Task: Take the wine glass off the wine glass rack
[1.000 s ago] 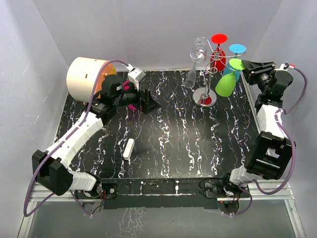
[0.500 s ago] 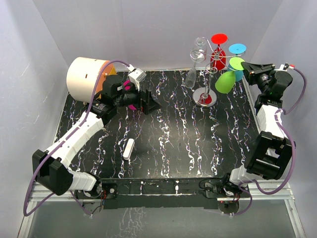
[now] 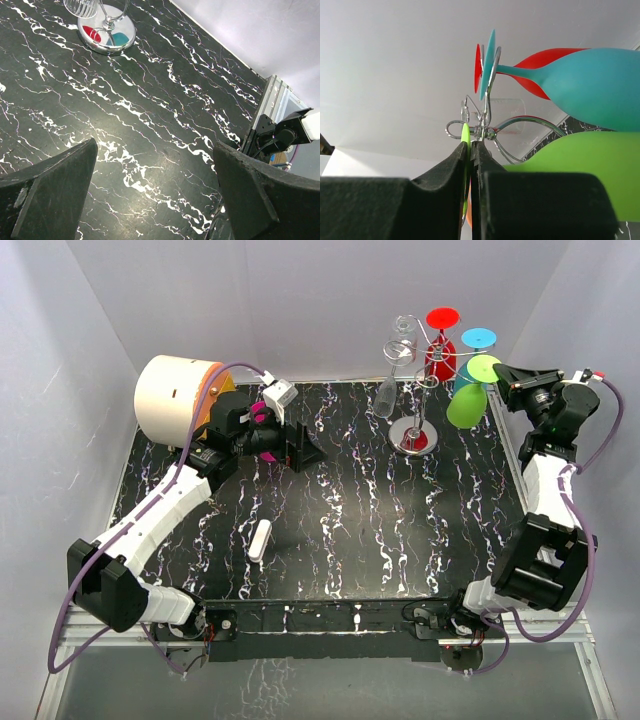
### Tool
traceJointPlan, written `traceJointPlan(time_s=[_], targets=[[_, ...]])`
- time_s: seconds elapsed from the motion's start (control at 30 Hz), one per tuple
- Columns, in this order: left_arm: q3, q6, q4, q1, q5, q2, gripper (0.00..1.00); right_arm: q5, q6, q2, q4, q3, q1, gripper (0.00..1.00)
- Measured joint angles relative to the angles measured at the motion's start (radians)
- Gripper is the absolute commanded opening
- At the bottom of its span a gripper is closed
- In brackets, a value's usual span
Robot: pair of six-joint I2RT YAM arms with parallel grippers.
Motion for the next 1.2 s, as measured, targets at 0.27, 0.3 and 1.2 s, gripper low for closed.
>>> traceJointPlan(time_s=[0.27,0.3,1.2], targets=[[0.000,0.000,0.000,-0.005,-0.006,0.000,0.99,-0.023,0.028,-0.017,-0.005,0.000,-0.008,0.00],[0.000,0.001,0.000,-0.005,-0.008,0.000,0.99,-0.029,0.033,-0.018,-0.005,0.000,-0.008,0.00],[0.000,0.011,-0.001,-0.016,-0.018,0.000,0.99,-0.102,0.041,-0.039,-0.030,-0.018,0.004,0.00]])
